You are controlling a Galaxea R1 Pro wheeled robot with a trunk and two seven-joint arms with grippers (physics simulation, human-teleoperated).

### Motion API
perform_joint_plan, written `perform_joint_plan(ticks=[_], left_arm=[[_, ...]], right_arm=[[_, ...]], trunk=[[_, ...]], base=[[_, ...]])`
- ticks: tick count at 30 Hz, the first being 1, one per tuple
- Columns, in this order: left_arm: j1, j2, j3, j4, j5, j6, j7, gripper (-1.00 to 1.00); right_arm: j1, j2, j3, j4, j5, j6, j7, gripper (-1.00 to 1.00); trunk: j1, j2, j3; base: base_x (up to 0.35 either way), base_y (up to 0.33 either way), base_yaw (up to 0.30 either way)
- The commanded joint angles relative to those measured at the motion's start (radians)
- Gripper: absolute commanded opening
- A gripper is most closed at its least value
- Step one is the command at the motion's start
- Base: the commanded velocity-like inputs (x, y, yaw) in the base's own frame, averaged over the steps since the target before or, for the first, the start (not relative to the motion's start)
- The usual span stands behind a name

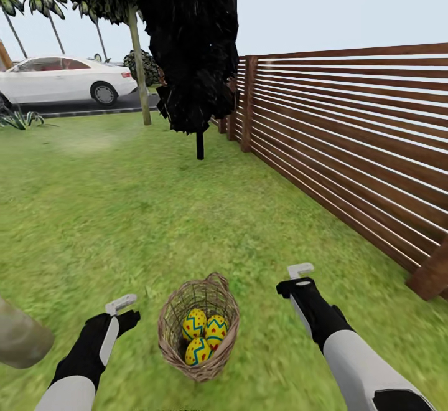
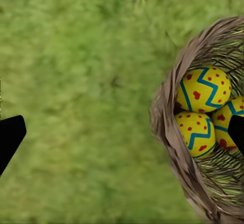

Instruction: Take the three Easter eggs out of the wicker basket on the lawn in the garden, then place them on the lawn next to a single tree (choose any tree) so that all three eggs are next to the same tree and none are left in the basket.

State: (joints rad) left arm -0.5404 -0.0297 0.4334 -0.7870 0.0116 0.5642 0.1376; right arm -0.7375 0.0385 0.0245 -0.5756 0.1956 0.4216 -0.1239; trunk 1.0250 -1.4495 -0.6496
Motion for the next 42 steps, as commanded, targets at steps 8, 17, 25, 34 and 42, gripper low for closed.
perform_joint_plan(ticks=[8, 17, 25, 34, 42], left_arm=[[-0.001, -0.045, -0.002, 0.009, 0.001, 0.001, -0.002, 1.00], [-0.001, -0.061, -0.010, 0.011, 0.001, 0.000, -0.001, 1.00], [0.000, -0.077, -0.012, 0.020, 0.018, -0.002, -0.002, 1.00], [0.000, -0.077, -0.011, 0.074, 0.082, -0.011, -0.002, 1.00], [0.001, -0.075, -0.012, 0.102, 0.201, -0.021, -0.001, 1.00]], right_arm=[[0.000, 0.003, 0.002, 0.030, 0.010, 0.002, 0.001, 1.00], [0.008, 0.006, 0.002, 0.035, 0.010, -0.003, 0.003, 1.00], [0.010, 0.005, 0.002, 0.036, 0.010, -0.006, 0.003, 1.00], [0.010, 0.004, 0.002, 0.036, 0.010, -0.007, 0.004, 1.00], [0.010, 0.004, 0.002, 0.037, 0.010, -0.007, 0.007, 1.00]], trunk=[[0.000, -0.001, -0.001], [0.000, -0.001, -0.001], [0.000, -0.001, -0.001], [0.000, -0.001, -0.001], [0.000, -0.001, -0.001]], base=[[0.022, -0.034, 0.289], [0.204, -0.201, 0.181], [0.034, -0.029, 0.005], [0.149, -0.124, 0.000], [0.104, -0.087, 0.000]])
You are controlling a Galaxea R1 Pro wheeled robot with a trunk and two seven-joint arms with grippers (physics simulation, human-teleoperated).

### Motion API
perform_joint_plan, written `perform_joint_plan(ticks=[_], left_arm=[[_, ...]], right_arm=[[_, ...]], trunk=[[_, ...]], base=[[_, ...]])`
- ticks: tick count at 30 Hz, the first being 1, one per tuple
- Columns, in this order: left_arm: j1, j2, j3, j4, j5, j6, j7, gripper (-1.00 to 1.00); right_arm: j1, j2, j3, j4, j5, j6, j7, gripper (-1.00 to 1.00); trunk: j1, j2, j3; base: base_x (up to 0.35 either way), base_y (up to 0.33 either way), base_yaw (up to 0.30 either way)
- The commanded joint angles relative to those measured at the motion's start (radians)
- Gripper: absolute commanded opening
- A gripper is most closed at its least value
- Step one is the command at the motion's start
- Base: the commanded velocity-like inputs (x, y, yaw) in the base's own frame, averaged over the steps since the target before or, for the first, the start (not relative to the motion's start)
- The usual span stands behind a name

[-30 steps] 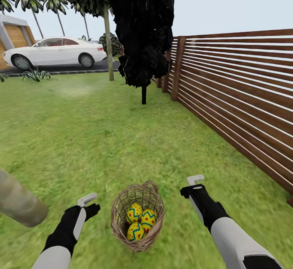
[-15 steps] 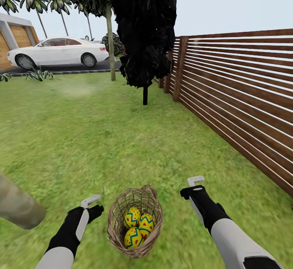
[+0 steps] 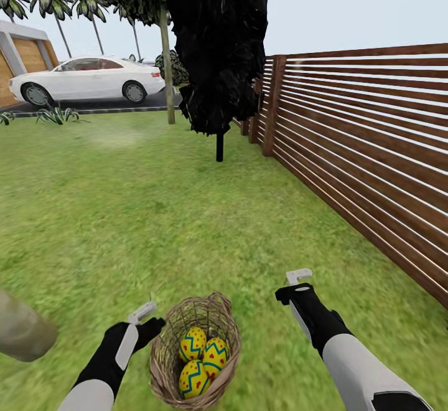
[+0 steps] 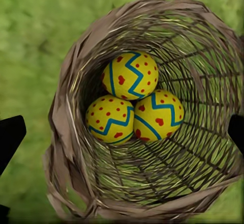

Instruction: Take the three Easter eggs out of the wicker basket on the lawn in the garden, then place them on the lawn next to a single tree (choose any tree) so that all three eggs are next to the same tree and none are left in the basket.

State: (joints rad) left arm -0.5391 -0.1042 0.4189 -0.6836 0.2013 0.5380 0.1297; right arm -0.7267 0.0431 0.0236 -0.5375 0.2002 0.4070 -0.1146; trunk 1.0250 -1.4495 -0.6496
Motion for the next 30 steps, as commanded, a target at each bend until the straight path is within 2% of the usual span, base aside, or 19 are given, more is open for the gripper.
perform_joint_plan(ticks=[1, 4, 5, 10, 18, 20, 21, 22, 23, 24, 25, 27, 30], left_arm=[[0.000, -0.001, 0.003, 0.001, 0.013, 0.003, 0.007, 1.00], [0.004, -0.001, 0.004, 0.008, 0.015, -0.022, 0.007, 1.00], [0.006, 0.000, 0.004, 0.033, 0.015, -0.060, 0.009, 1.00], [0.007, 0.006, 0.004, 0.078, 0.015, -0.136, 0.011, 1.00], [0.007, 0.010, 0.004, 0.084, 0.013, -0.146, 0.011, 1.00], [0.007, 0.011, 0.004, 0.084, 0.014, -0.147, 0.011, 1.00], [0.007, 0.011, 0.005, 0.084, 0.014, -0.147, 0.011, 1.00], [0.007, 0.012, 0.005, 0.084, 0.015, -0.147, 0.011, 1.00], [0.007, 0.012, 0.006, 0.084, 0.014, -0.147, 0.011, 1.00], [0.007, 0.014, 0.006, 0.084, 0.014, -0.147, 0.011, 1.00], [0.007, 0.015, 0.007, 0.084, 0.015, -0.147, 0.011, 1.00], [0.007, 0.016, 0.007, 0.085, 0.015, -0.147, 0.011, 1.00], [0.007, 0.016, 0.007, 0.117, 0.016, -0.154, 0.011, 1.00]], right_arm=[[0.000, 0.000, 0.002, -0.002, 0.005, 0.007, -0.002, 1.00], [0.000, 0.000, 0.002, -0.001, 0.005, 0.007, -0.002, 1.00], [0.000, 0.000, 0.002, -0.001, 0.005, 0.007, -0.002, 1.00], [0.000, 0.000, 0.002, -0.002, 0.005, 0.006, -0.002, 1.00], [0.000, -0.006, 0.000, -0.014, -0.001, 0.006, 0.023, 1.00], [0.000, -0.009, -0.005, -0.018, -0.007, 0.006, 0.093, 1.00], [0.000, -0.012, -0.007, -0.021, -0.011, 0.005, 0.157, 1.00], [0.000, -0.023, -0.010, -0.029, -0.018, 0.005, 0.281, 1.00], [0.000, -0.034, -0.011, -0.033, -0.020, 0.004, 0.368, 1.00], [0.000, -0.049, -0.012, -0.037, -0.023, 0.005, 0.482, 1.00], [0.000, -0.058, -0.012, -0.038, -0.024, 0.005, 0.537, 1.00], [0.000, -0.068, -0.013, -0.040, -0.025, 0.004, 0.594, 1.00], [0.000, -0.075, -0.015, -0.042, -0.027, 0.004, 0.624, 1.00]], trunk=[[0.000, -0.001, -0.001], [0.000, -0.001, -0.001], [0.000, -0.001, -0.001], [0.000, -0.001, -0.001], [0.000, -0.001, -0.001], [0.000, -0.001, -0.001], [0.004, -0.008, -0.004], [0.008, -0.015, -0.007], [0.011, -0.022, -0.010], [0.015, -0.029, -0.013], [0.019, -0.036, -0.017], [0.027, -0.050, -0.023], [0.038, -0.071, -0.032]], base=[[0.005, -0.004, 0.000], [0.003, -0.002, 0.000], [0.000, 0.000, 0.000], [0.000, 0.000, 0.000], [0.000, 0.000, 0.000], [0.000, 0.000, 0.000], [0.000, 0.000, 0.000], [0.000, 0.000, 0.000], [0.000, 0.000, 0.000], [0.000, 0.000, 0.000], [0.000, 0.000, 0.000], [0.000, 0.000, 0.000], [0.000, 0.000, 0.000]])
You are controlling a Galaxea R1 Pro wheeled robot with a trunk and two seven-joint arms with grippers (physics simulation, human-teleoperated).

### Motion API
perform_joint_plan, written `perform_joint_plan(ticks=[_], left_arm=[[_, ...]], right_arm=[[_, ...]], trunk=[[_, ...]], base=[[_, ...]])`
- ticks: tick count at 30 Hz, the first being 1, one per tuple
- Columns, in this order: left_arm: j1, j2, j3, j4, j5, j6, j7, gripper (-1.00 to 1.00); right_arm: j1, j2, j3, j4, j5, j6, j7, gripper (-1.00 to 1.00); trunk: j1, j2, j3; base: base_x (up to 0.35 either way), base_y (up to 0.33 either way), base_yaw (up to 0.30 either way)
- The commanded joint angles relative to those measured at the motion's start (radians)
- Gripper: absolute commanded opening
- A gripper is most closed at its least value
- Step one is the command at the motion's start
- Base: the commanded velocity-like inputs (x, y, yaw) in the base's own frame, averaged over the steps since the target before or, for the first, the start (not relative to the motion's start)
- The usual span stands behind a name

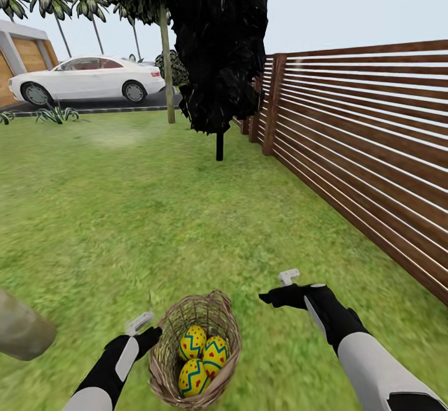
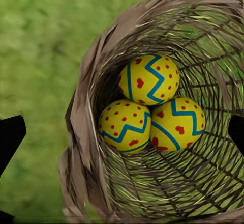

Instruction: Take the three Easter eggs out of the wicker basket on the lawn in the garden, then place them on the lawn next to a single tree (choose any tree) so that all three eggs are next to the same tree and none are left in the basket.

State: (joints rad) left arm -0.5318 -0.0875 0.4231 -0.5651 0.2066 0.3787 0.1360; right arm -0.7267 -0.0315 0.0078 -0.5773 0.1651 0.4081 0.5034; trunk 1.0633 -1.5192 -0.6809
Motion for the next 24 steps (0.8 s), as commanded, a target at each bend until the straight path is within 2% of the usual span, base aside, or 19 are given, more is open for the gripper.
perform_joint_plan(ticks=[1, 4, 7, 13, 24], left_arm=[[-0.001, -0.001, 0.003, 0.008, 0.011, 0.000, 0.005, 1.00], [-0.001, -0.003, 0.002, 0.071, 0.010, -0.066, 0.005, 1.00], [-0.001, -0.006, 0.002, 0.093, 0.010, -0.106, 0.005, 1.00], [-0.001, -0.014, 0.002, 0.101, 0.011, -0.117, 0.001, 1.00], [-0.001, -0.013, 0.003, 0.102, 0.011, -0.118, 0.001, 1.00]], right_arm=[[0.000, -0.001, -0.001, -0.002, 0.009, 0.003, 0.007, 1.00], [0.000, 0.001, -0.027, -0.002, 0.009, 0.004, 0.012, 1.00], [0.000, 0.002, -0.046, -0.003, 0.010, 0.004, 0.009, 1.00], [0.000, 0.006, -0.052, -0.003, 0.010, 0.003, -0.046, 1.00], [0.000, 0.008, -0.052, -0.003, 0.010, 0.003, -0.057, 1.00]], trunk=[[0.004, -0.008, -0.004], [0.015, -0.029, -0.014], [0.027, -0.050, -0.023], [0.050, -0.092, -0.042], [0.092, -0.169, -0.076]], base=[[0.000, 0.000, 0.000], [0.000, 0.000, 0.000], [0.000, 0.000, 0.000], [0.000, 0.000, 0.000], [0.000, 0.000, 0.000]])
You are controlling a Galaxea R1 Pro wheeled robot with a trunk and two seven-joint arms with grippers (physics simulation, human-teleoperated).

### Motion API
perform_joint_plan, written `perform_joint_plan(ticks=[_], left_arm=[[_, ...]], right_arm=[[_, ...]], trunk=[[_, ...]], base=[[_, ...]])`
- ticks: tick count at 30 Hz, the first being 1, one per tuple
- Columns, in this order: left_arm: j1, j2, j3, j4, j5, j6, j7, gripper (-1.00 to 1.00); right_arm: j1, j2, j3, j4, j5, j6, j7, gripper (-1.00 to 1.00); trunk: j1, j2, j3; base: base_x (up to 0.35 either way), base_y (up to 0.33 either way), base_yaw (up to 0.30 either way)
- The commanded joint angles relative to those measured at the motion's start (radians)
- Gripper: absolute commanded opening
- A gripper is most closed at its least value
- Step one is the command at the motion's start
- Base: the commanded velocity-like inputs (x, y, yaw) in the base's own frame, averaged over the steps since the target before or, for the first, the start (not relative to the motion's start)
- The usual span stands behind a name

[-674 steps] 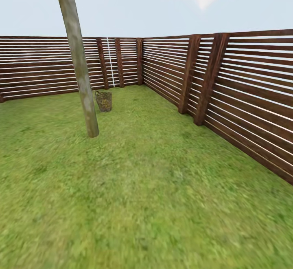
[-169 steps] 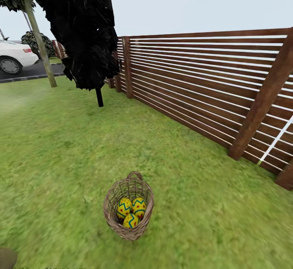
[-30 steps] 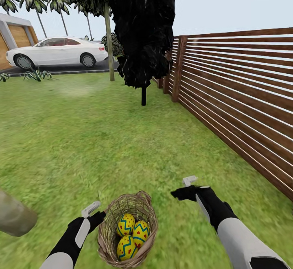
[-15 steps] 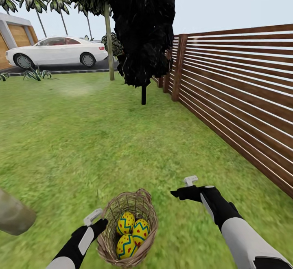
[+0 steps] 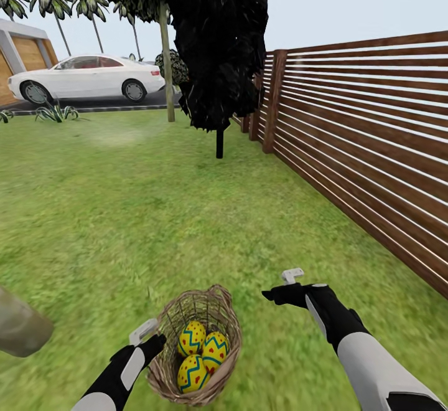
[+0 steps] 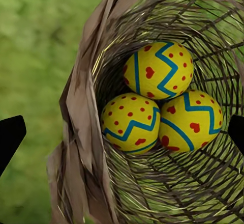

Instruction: Take the three Easter eggs out of the wicker basket on the lawn in the garden, then place them on the lawn next to a single tree (choose any tree) so that all three eggs are next to the same tree and none are left in the basket.

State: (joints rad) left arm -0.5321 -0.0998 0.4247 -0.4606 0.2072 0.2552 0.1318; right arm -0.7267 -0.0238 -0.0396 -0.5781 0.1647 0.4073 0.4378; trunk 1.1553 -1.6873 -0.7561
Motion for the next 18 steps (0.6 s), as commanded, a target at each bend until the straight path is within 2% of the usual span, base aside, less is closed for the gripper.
perform_joint_plan(ticks=[1, 6, 12, 18], left_arm=[[0.000, 0.000, 0.002, -0.003, 0.011, 0.006, 0.005, 1.00], [0.000, 0.001, 0.003, 0.010, 0.015, 0.006, 0.005, 1.00], [0.000, 0.002, 0.005, 0.057, 0.044, 0.004, 0.003, 1.00], [0.000, 0.001, 0.005, 0.063, 0.049, 0.004, 0.003, 1.00]], right_arm=[[0.000, 0.001, -0.004, -0.002, 0.010, 0.004, 0.007, 1.00], [0.000, 0.000, -0.005, -0.002, 0.010, 0.004, 0.005, 1.00], [0.000, 0.000, -0.005, -0.002, 0.010, 0.003, 0.004, 1.00], [0.000, -0.001, -0.005, -0.002, 0.010, -0.003, 0.004, 1.00]], trunk=[[0.004, -0.008, -0.004], [0.023, -0.043, -0.020], [0.046, -0.085, -0.039], [0.069, -0.127, -0.057]], base=[[0.000, 0.000, 0.000], [0.000, 0.000, 0.000], [0.000, 0.000, 0.000], [0.000, 0.000, 0.000]])
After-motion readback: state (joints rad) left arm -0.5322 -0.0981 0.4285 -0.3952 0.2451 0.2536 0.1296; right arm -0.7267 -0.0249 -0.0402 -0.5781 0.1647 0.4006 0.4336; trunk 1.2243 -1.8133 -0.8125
